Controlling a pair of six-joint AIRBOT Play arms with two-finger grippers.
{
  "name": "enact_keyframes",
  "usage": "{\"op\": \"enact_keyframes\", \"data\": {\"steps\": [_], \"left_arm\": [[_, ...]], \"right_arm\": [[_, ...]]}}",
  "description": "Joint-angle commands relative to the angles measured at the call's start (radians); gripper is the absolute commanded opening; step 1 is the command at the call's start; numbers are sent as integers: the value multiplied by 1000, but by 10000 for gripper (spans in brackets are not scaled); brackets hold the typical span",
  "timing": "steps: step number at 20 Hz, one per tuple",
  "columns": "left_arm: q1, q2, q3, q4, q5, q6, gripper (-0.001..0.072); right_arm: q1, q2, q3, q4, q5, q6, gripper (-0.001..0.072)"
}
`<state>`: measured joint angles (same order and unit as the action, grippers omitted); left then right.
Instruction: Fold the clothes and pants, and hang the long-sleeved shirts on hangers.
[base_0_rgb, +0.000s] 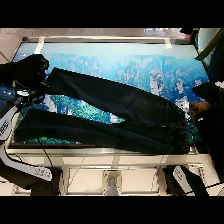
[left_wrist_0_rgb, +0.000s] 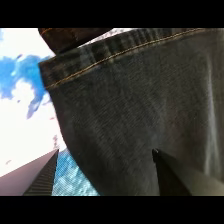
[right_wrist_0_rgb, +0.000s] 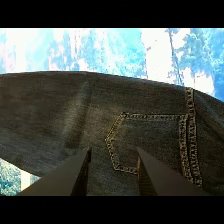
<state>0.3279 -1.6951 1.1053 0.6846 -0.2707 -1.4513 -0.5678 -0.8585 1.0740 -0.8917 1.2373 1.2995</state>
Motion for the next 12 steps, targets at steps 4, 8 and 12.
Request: {"op": "enact_keyframes", "data": {"steps": [4, 8, 12], "left_arm": [[-2, -39, 15, -3, 18, -16, 643], [-3, -52, 28, -65, 48, -15, 639], [-19, -107, 105, -69, -24, -15, 358]], "right_arm": [[1, 0, 0, 0, 7, 1, 344], [1, 0, 0, 0, -2, 1, 344], [1, 0, 0, 1, 1, 1, 344]]}}
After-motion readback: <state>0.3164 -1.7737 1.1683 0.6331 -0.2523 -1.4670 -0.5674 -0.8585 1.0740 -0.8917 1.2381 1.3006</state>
